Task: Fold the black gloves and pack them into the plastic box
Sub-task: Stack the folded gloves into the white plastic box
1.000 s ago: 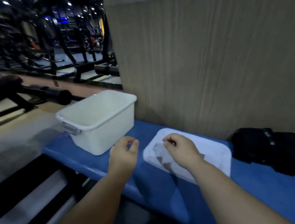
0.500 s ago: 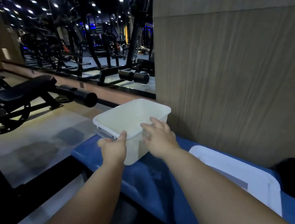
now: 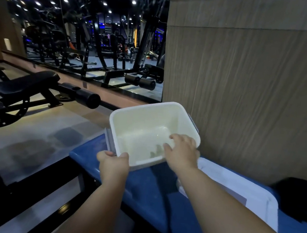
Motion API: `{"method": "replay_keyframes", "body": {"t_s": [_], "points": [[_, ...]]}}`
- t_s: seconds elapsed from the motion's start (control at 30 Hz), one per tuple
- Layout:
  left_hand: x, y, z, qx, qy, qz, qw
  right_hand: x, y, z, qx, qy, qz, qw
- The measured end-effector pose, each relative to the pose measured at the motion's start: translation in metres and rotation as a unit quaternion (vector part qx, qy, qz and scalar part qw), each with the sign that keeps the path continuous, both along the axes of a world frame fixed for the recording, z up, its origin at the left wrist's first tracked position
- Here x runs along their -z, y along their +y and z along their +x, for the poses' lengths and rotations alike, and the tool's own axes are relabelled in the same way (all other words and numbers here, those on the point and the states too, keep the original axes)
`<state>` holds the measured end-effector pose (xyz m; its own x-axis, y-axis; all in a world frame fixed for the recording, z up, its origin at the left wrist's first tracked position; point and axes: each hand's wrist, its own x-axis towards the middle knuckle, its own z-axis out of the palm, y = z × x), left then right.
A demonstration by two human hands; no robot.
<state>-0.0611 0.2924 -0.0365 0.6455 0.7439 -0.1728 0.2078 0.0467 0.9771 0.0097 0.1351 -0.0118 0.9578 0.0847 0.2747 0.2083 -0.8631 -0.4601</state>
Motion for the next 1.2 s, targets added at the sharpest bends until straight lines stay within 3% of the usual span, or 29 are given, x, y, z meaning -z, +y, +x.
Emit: {"method": "replay_keyframes", "body": {"t_s": [0.1,0.17,0.3,0.7,0.87,1.03,1.2], "points": [[0.005,-0.002,-0.016,0.022,0.018,0.023,0.999,0.009,-0.038,-0.011,0.140,-0.044,0.028,0.989],[0.007,-0.005,-0.026,0.043,0.032,0.070,0.996,0.015,-0.064,-0.013,0.179,0.010,0.063,0.982],[0.008,-0.012,-0.044,0.076,0.069,0.168,0.980,0.022,-0.094,-0.020,0.080,0.143,0.145,0.976],[0.007,-0.065,-0.056,0.186,-0.013,0.220,0.958,0.018,-0.170,-0.069,0.119,0.051,0.254,0.958],[0.018,-0.106,-0.048,0.240,-0.024,0.234,0.942,0.036,-0.215,-0.094,0.186,0.050,0.251,0.949],[0.033,-0.129,-0.046,0.256,-0.010,0.240,0.937,0.052,-0.240,-0.104,0.218,0.073,0.179,0.957],[0.044,-0.140,-0.047,0.280,0.013,0.264,0.923,0.057,-0.251,-0.105,0.212,0.140,0.153,0.955]]}}
